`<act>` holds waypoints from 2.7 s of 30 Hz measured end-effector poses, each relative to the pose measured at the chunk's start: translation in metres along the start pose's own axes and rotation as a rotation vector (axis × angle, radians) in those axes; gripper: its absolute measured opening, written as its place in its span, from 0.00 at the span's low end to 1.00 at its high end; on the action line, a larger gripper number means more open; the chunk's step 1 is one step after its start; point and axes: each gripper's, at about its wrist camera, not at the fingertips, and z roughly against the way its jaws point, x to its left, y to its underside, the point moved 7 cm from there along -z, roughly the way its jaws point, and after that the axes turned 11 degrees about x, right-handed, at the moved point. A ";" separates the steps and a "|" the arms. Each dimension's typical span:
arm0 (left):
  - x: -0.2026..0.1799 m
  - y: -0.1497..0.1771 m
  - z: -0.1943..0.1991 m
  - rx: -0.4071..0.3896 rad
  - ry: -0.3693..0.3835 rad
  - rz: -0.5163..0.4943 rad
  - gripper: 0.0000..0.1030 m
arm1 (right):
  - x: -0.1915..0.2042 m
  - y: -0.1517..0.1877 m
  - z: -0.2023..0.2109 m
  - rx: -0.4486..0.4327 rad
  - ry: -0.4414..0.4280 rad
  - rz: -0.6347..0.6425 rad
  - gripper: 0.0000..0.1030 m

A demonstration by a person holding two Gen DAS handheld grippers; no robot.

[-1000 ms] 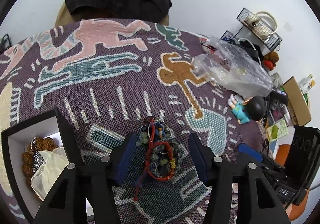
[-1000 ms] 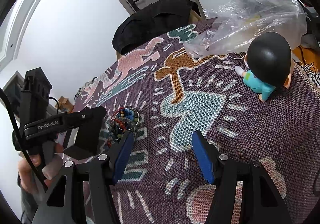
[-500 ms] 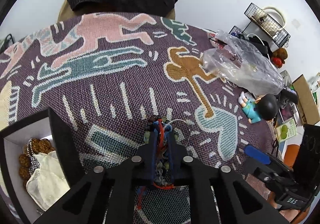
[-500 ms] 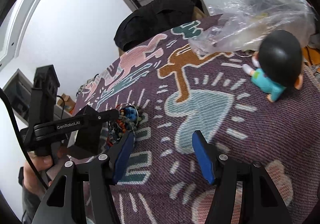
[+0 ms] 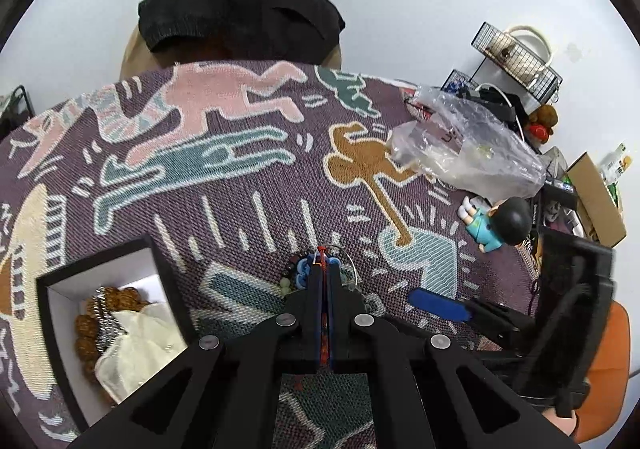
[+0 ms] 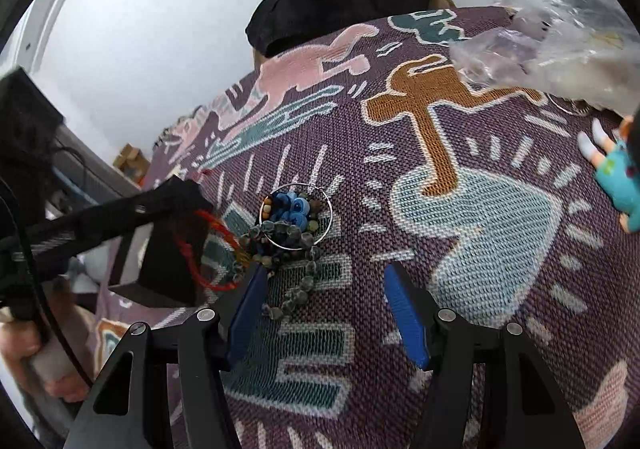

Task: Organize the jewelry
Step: 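Carry the bracelet toward the box with the left tool while the right tool grasps the blue beaded bracelet, then release the multicolored bracelet into the box with the left tool while the right tool lowers the blue bracelet in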

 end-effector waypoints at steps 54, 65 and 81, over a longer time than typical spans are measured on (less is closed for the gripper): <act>0.101 0.035 0.088 -0.107 -0.058 0.122 0.21 | 0.143 -0.024 0.057 -0.170 0.058 0.303 0.09; 0.150 0.060 0.117 -0.196 -0.071 0.203 0.68 | 0.186 -0.033 0.038 -0.154 0.028 0.352 0.09; 0.161 0.075 0.134 -0.231 -0.082 0.196 0.83 | 0.179 -0.029 0.022 -0.103 0.029 0.261 0.71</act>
